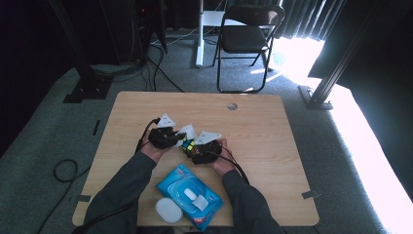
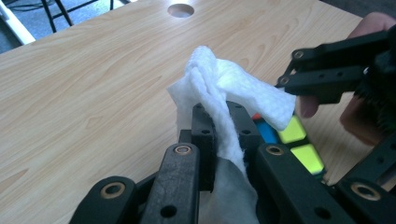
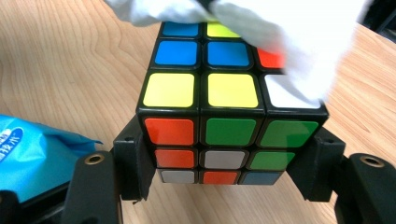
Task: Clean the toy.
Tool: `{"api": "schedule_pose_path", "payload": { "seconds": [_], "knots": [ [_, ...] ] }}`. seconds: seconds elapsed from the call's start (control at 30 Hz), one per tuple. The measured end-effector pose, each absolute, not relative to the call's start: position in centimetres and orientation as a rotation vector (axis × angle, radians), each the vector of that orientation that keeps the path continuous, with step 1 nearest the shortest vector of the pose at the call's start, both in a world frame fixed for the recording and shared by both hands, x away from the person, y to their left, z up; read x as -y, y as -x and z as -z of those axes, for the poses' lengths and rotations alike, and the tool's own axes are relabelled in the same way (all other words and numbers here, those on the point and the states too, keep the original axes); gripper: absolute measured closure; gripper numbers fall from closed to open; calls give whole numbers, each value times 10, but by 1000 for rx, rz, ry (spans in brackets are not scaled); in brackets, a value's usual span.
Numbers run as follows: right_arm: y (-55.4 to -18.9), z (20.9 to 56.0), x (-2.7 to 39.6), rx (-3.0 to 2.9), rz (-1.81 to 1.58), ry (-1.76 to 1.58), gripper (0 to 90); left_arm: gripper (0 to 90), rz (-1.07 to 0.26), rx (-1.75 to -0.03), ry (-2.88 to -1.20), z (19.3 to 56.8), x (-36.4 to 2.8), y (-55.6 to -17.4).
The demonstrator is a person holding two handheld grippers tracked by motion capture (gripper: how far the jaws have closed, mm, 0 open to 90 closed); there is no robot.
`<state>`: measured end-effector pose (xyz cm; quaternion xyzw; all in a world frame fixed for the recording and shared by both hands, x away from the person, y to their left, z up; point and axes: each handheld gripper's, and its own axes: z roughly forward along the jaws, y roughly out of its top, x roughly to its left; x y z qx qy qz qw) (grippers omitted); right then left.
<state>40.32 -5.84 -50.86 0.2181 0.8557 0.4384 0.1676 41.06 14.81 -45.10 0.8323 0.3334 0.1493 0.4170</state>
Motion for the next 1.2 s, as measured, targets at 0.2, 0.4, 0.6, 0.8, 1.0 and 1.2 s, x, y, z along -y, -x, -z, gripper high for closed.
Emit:
{"api": "schedule_pose_path", "payload": {
  "seconds": [0.2,0.4,0.6,0.8,1.0,1.2],
  "knots": [
    [-404,507,69,-2416,-1254,-639,341,837,-374,-855,-2096,456,-154,-412],
    [-402,503,74,-2408,-1262,-633,342,837,-362,-856,-2097,459,-157,-411],
    [-401,502,74,-2404,-1264,-626,341,837,-357,-848,-2104,460,-157,-411],
    [-401,501,73,-2403,-1268,-620,341,837,-351,-849,-2106,462,-156,-411],
    [-401,498,74,-2395,-1278,-621,341,838,-351,-847,-2120,466,-157,-410],
    [-401,494,77,-2380,-1290,-625,341,839,-344,-845,-2149,473,-157,-410]
  ]
}}
